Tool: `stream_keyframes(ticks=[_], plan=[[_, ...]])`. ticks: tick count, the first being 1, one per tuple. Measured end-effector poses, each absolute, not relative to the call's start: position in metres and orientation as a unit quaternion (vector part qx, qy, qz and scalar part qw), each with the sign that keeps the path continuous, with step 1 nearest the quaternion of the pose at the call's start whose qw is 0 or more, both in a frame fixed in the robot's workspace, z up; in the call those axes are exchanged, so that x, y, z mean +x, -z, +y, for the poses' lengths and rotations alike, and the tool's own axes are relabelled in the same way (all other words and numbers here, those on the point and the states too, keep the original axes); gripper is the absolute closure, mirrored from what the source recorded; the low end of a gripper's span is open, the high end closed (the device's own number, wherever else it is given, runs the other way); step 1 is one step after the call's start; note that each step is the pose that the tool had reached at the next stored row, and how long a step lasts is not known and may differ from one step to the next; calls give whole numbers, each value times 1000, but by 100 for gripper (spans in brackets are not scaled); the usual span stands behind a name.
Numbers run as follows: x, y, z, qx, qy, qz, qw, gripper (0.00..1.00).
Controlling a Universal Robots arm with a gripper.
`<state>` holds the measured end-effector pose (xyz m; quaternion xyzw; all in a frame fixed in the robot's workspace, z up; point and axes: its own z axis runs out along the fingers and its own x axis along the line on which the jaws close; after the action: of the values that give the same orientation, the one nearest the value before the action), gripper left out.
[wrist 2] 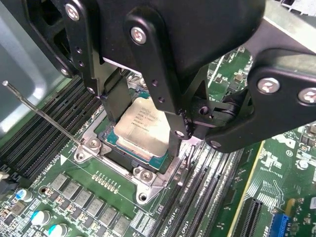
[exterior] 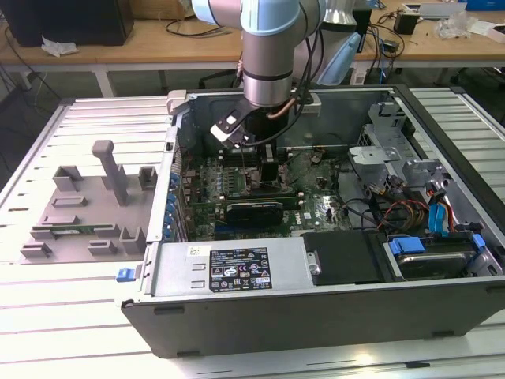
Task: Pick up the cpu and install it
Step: 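Place the cpu into insertion slot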
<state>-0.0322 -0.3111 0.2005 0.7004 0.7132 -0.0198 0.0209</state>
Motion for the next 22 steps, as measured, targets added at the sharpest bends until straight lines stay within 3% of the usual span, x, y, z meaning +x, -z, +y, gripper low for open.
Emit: stream_keyframes(ticks=[22], plan=[[-29, -197, -308, 703, 20, 711, 21, 45]])
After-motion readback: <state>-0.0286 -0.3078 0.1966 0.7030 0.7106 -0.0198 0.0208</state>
